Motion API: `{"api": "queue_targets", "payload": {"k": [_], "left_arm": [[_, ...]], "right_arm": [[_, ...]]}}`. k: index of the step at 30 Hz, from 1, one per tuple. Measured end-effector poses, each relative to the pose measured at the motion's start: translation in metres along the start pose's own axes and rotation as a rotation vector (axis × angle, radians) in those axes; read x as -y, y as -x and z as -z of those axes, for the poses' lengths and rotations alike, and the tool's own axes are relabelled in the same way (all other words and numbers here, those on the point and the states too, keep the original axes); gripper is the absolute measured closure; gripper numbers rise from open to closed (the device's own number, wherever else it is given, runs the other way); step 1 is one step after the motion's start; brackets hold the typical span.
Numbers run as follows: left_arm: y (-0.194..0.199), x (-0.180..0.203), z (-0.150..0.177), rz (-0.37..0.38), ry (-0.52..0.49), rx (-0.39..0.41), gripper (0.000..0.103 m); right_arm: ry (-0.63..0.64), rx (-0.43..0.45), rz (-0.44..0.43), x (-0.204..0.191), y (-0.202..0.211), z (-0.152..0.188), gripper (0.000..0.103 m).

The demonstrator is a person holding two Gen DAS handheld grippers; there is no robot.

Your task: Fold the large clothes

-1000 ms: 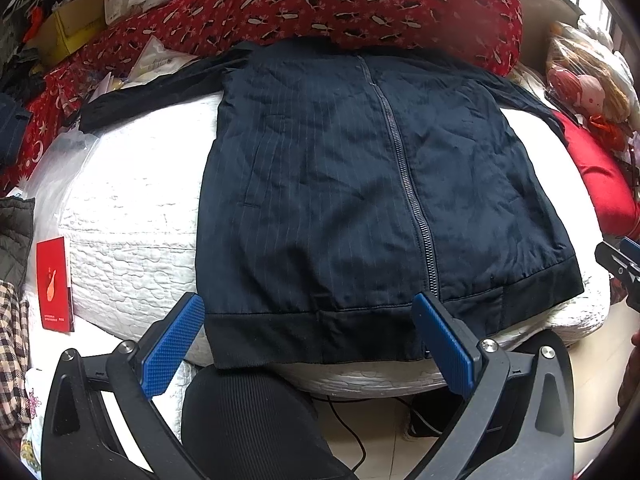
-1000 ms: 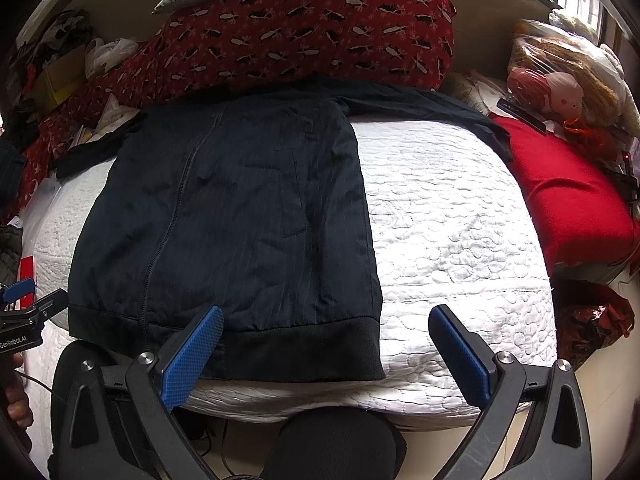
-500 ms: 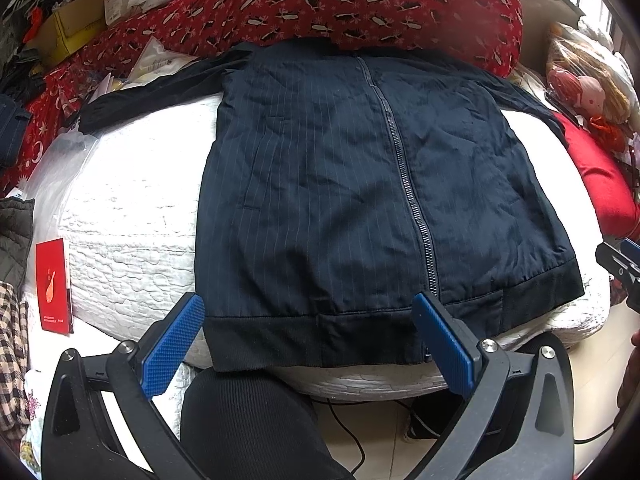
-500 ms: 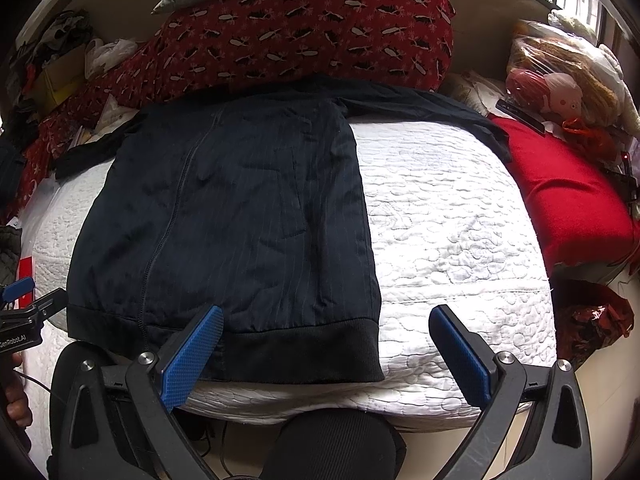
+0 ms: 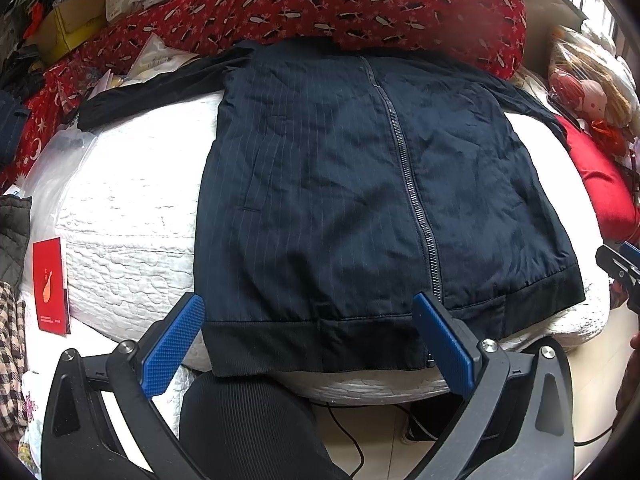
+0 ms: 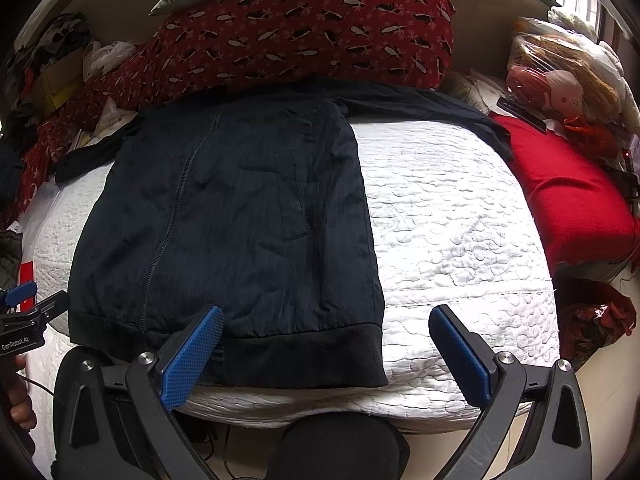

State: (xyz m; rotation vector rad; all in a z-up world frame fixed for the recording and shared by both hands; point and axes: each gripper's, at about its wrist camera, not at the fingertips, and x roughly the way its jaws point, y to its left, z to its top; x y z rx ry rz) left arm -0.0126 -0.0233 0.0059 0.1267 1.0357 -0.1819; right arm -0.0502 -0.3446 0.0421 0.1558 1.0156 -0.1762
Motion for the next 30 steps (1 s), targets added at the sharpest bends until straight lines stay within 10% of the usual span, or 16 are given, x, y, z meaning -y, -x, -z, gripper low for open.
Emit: {"api": "queue_targets", "payload": {"k": [16,20,22,23,26,30], "left_arm": [[-0.063,-0.106,-0.020,-0.016,0.248,-0.169,0.000],[-0.089,-0.112,-0.009,0.089,0.294,-0.264,0.002],[-0.098,-0.103,-0.002,0.170,0.278,-0.290,0.034],[-0.102,-0.097,0.000,0.193,0.260,-0.305,0.067],[-0.092,-0.089,0.002,0.138,0.192,-0.243,0.097],[-0.045,-0.103,0.002,0.232,0.251,-0.168,0.098]], "right_arm": [[-0.163,-0.160,-0.017,0.056,-0.063,-0.004,0.001],[-0.212,-0.278,-0.159,0.061,-0.095,0.009,0.012],[-0.216,-0.325,-0.239,0.055,-0.104,0.016,0.028],[-0.187,-0.312,-0.218,0.049,-0.101,0.017,0.035],[-0.123,-0.270,-0.205,0.043,-0.090,0.016,0.093],[-0.139,-0.207,-0.305,0.049,-0.059,0.012,0.098]]}}
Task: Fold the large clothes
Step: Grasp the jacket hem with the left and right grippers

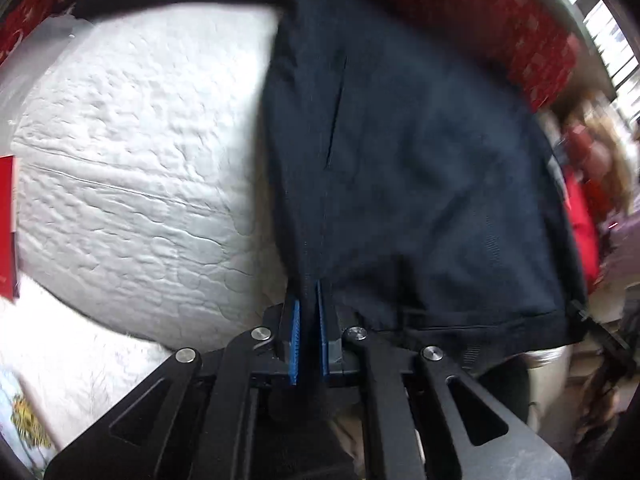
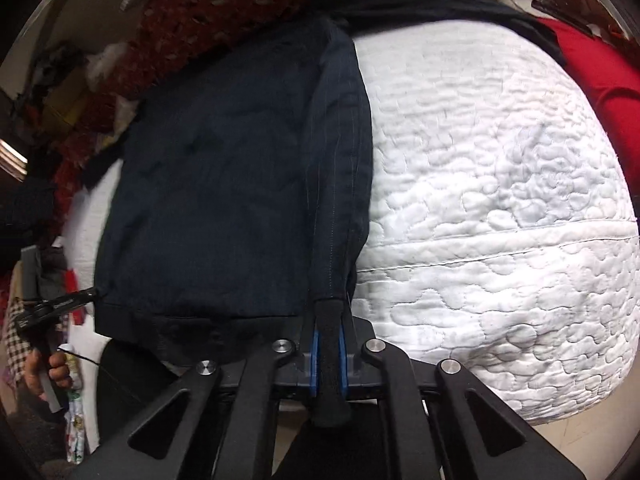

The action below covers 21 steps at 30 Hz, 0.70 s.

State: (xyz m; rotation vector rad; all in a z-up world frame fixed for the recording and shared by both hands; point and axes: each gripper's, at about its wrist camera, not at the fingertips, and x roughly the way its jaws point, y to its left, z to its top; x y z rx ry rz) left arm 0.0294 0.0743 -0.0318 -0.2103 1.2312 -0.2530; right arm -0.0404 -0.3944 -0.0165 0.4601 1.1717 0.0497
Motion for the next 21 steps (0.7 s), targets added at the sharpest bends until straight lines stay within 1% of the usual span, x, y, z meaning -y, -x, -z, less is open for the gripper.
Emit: {"api": "queue_targets", "payload": {"k": [2,3,4,5,7,9,10,11,12,14,15,16,17,18,19,20,21], "left_arm": [[0.029,0.000,0.005,0.034,0.005,0.037,0.098],[0.042,0.001,0.009,0.030,-0.003,0.054,0.098],[0.047,0.002,0.012,0.018,-0.014,0.060,0.098],[0.048,0.002,0.013,0.001,-0.019,0.053,0.097],[0.030,-0.008,0.015,-0.011,-0.001,0.004,0.097],[0.005,-0.012,0.014,-0.023,0.045,-0.078,0.097],[-0.004,-0.012,0.015,-0.034,0.051,-0.104,0.096],[-0.010,-0.011,0.018,-0.056,0.047,-0.125,0.096],[-0.008,-0.008,0.017,-0.067,0.040,-0.125,0.095],[0.010,-0.001,0.010,-0.056,0.015,-0.098,0.094],[0.019,0.001,0.009,-0.051,0.007,-0.076,0.095],[0.031,0.003,0.005,-0.042,-0.004,-0.040,0.095],[0.044,0.009,-0.005,-0.031,-0.021,0.002,0.095],[0.056,0.019,-0.016,-0.018,-0.045,0.047,0.094],[0.063,0.031,-0.028,-0.004,-0.068,0.088,0.094],[0.066,0.043,-0.041,0.010,-0.097,0.127,0.088],[0.062,0.051,-0.050,0.008,-0.116,0.149,0.076]], "right_arm": [[0.000,0.041,-0.085,-0.005,0.030,0.005,0.098],[0.006,0.064,-0.117,-0.008,0.046,0.009,0.098],[0.014,0.083,-0.130,-0.011,0.059,0.012,0.098],[0.025,0.103,-0.135,-0.014,0.073,0.017,0.098],[0.018,0.096,-0.132,-0.011,0.076,0.023,0.098],[-0.020,0.037,-0.105,0.001,0.055,0.031,0.098],[-0.045,0.004,-0.091,0.007,0.041,0.033,0.098],[-0.078,-0.054,-0.068,0.014,0.021,0.037,0.098],[-0.095,-0.087,-0.055,0.019,0.007,0.042,0.098],[-0.142,-0.151,-0.032,0.026,-0.012,0.046,0.097],[-0.149,-0.160,-0.028,0.026,-0.012,0.044,0.091],[-0.146,-0.152,-0.032,0.024,-0.005,0.038,0.089],[-0.131,-0.120,-0.004,0.021,0.008,0.026,0.086],[-0.112,-0.078,0.021,0.019,0.009,0.018,0.082],[-0.091,-0.022,0.038,0.014,0.019,0.011,0.082],[-0.054,0.062,0.040,0.004,0.032,-0.002,0.080],[-0.035,0.101,0.032,-0.001,0.036,-0.010,0.072]]}}
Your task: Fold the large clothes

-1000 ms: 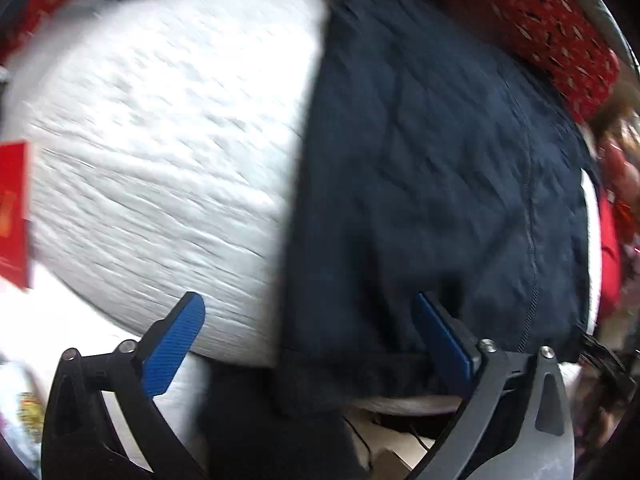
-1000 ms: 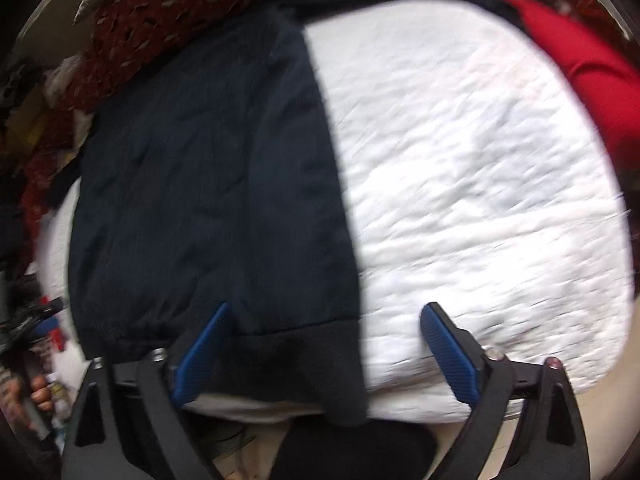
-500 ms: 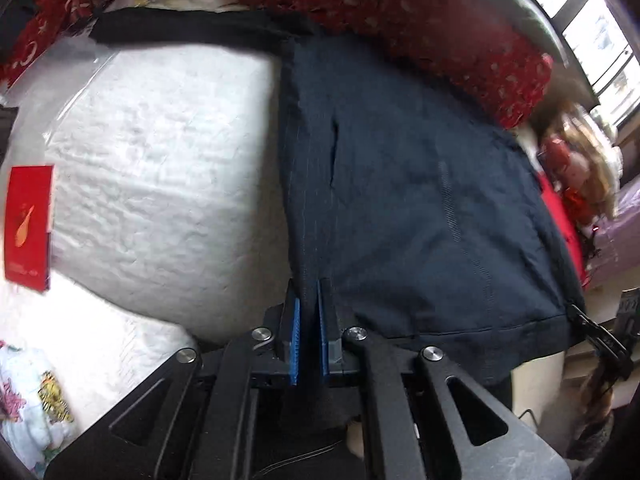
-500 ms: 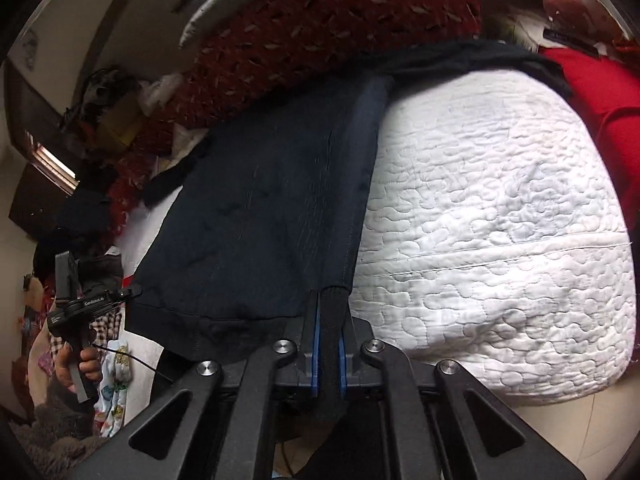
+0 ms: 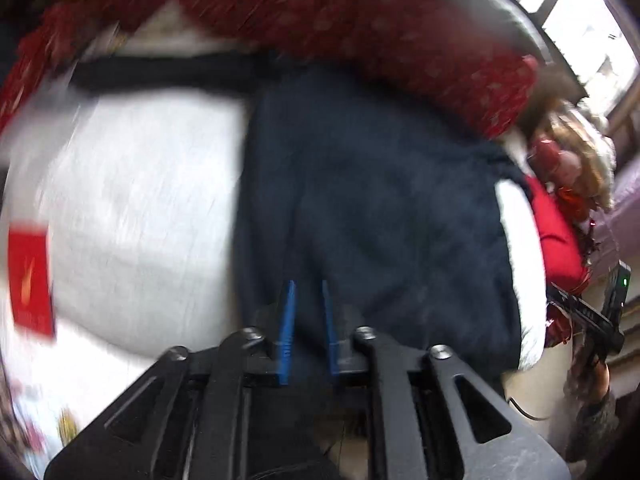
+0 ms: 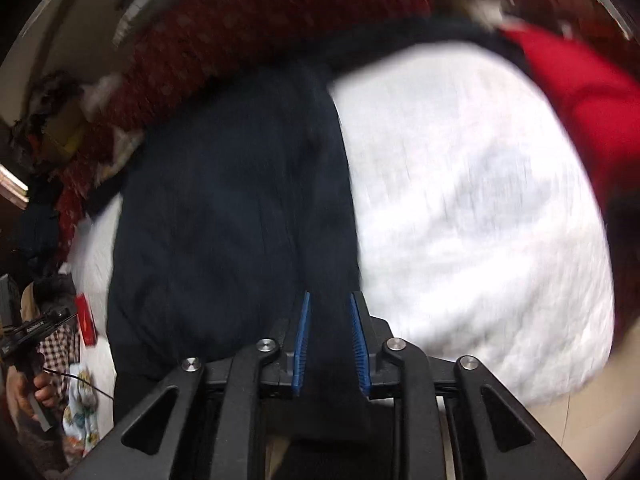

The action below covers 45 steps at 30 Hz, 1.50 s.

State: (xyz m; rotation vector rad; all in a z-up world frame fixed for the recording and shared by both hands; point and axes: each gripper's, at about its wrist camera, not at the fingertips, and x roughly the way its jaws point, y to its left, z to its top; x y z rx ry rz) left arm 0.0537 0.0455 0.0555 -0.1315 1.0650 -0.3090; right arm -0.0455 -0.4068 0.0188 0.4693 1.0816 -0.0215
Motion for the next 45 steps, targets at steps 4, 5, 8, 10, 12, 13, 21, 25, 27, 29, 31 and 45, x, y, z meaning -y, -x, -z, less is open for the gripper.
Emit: {"api": "queue_targets", "payload": {"k": [4,5,8,10,12,13,21,25,27,29,31,45], "left_arm": [[-0.053,0.038,-0.038,-0.059,-0.034,0.031,0.061],[-0.078,0.048,-0.046,-0.071,-0.032,-0.002,0.061],[-0.129,0.059,-0.051,-0.118,-0.041,-0.101,0.061],[-0.147,0.062,-0.048,-0.142,-0.034,-0.146,0.061],[-0.157,0.062,-0.055,-0.114,-0.016,-0.153,0.061],[-0.160,0.064,-0.057,-0.110,-0.013,-0.149,0.061],[-0.184,0.061,-0.080,-0.069,0.053,-0.141,0.061],[-0.198,0.057,-0.084,-0.070,0.084,-0.176,0.061],[-0.200,0.056,-0.085,-0.075,0.084,-0.176,0.061],[-0.201,0.055,-0.086,-0.077,0.080,-0.178,0.061],[-0.201,0.054,-0.088,-0.071,0.080,-0.181,0.061],[-0.191,0.022,-0.121,-0.034,0.185,-0.149,0.060]], "right_arm": [[0.061,0.117,-0.038,-0.036,-0.011,-0.034,0.064],[0.076,0.111,-0.031,-0.037,-0.028,-0.039,0.064],[0.106,-0.011,0.030,-0.032,-0.101,-0.047,0.070],[0.114,-0.119,0.069,-0.027,-0.135,-0.048,0.083],[0.067,-0.073,-0.004,-0.012,-0.125,-0.061,0.089],[0.000,-0.024,-0.052,0.008,-0.108,-0.078,0.089],[-0.584,0.283,0.018,0.220,-0.059,-0.191,0.036],[-0.700,0.295,-0.071,0.255,-0.098,-0.238,0.037],[-0.752,0.254,-0.029,0.275,-0.115,-0.253,0.036],[-0.816,0.306,-0.028,0.288,-0.129,-0.260,0.036],[-0.861,0.358,-0.041,0.298,-0.138,-0.264,0.036],[-0.372,0.567,0.052,0.185,-0.047,-0.312,0.103]]}}
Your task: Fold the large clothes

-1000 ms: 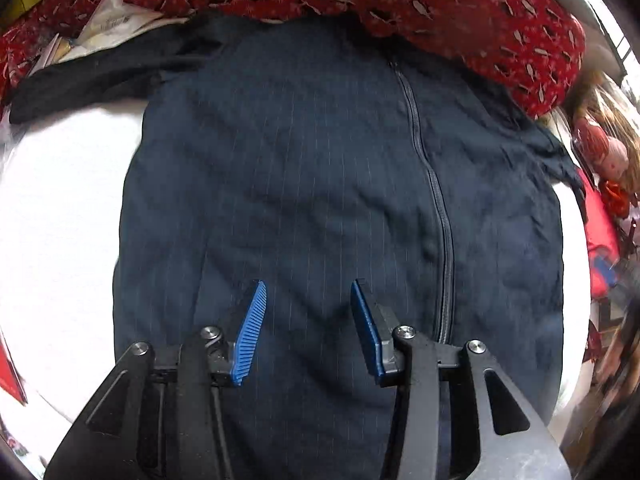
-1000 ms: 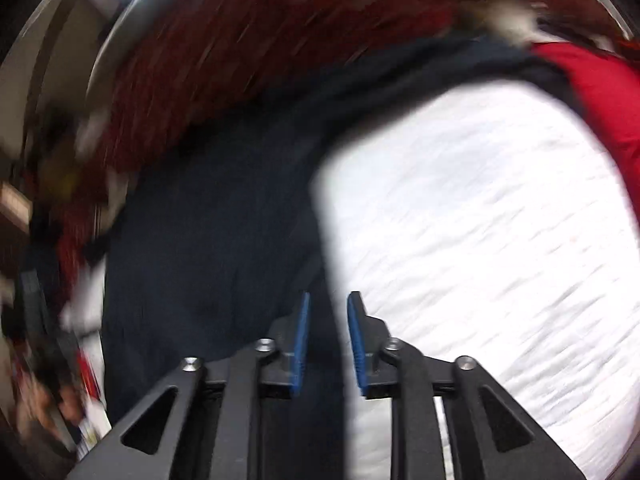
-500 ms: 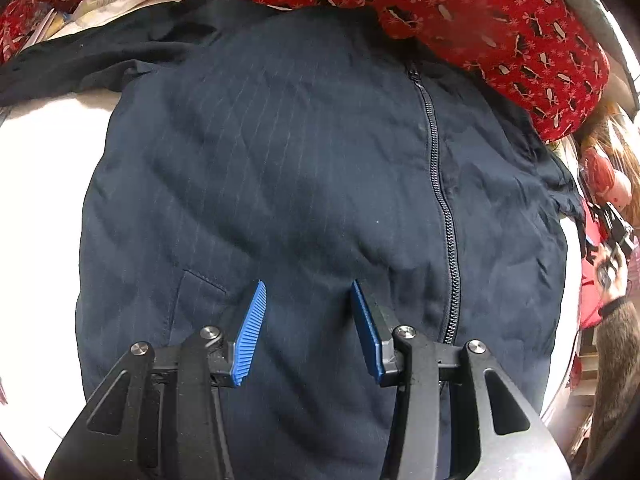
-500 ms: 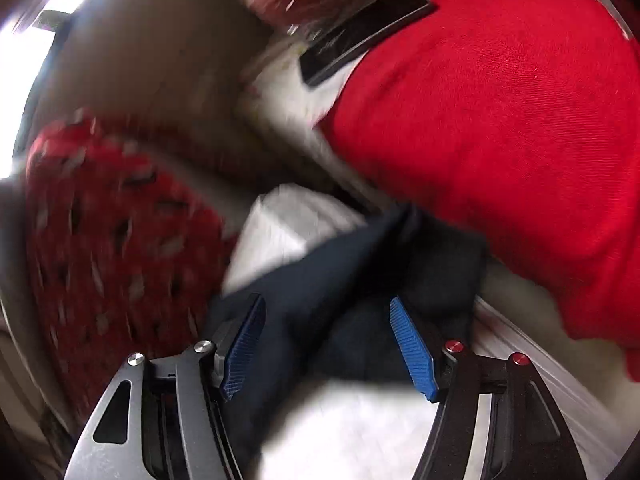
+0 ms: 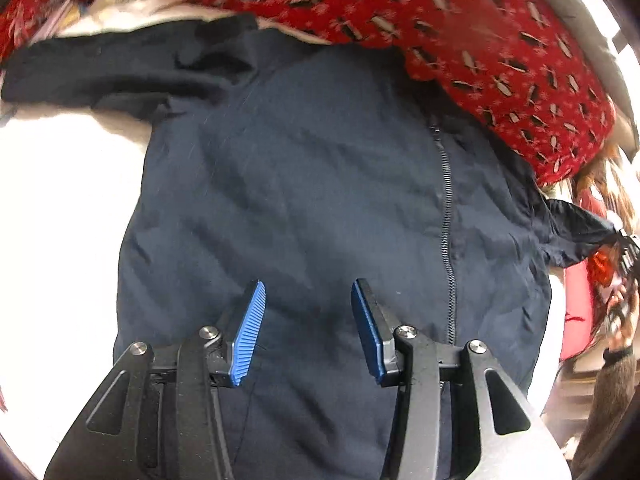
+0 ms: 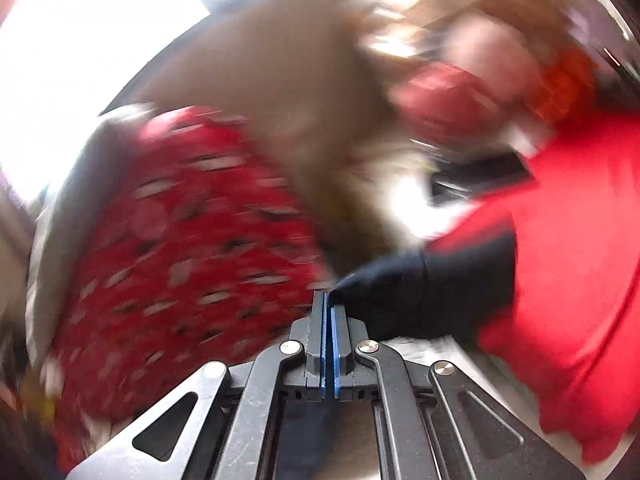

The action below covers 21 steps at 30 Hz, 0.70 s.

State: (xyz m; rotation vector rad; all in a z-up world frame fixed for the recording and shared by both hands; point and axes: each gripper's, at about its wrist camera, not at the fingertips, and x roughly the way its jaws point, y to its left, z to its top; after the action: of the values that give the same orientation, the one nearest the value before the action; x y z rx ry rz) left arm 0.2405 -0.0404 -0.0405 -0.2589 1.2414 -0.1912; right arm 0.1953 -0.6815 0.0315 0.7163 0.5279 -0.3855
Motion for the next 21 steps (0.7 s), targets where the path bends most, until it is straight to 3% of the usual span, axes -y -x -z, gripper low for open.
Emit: {"api": "queue_targets", "payload": {"k": [5,11,19,21], "left_arm": [[-0.001,-0.017,-0.004,0.082,0.055,-0.032,0.060],[0.022,-0.035,-0.019,0.128,0.045,-0.019,0.060],[0.045,-0.053,-0.042,0.149,0.002,-0.005,0.060],[0.047,-0.056,-0.047,0.159,0.000,-0.005,0.060]], "right_arm": [[0.228,-0.106,-0.174,-0.110,0.012,0.035,0.103],[0.359,-0.294,-0.335,-0.221,0.003,0.128,0.102],[0.446,-0.516,-0.402,-0.315,-0.020,0.261,0.102],[0.482,-0.571,-0.407,-0.339,-0.022,0.300,0.097]]}}
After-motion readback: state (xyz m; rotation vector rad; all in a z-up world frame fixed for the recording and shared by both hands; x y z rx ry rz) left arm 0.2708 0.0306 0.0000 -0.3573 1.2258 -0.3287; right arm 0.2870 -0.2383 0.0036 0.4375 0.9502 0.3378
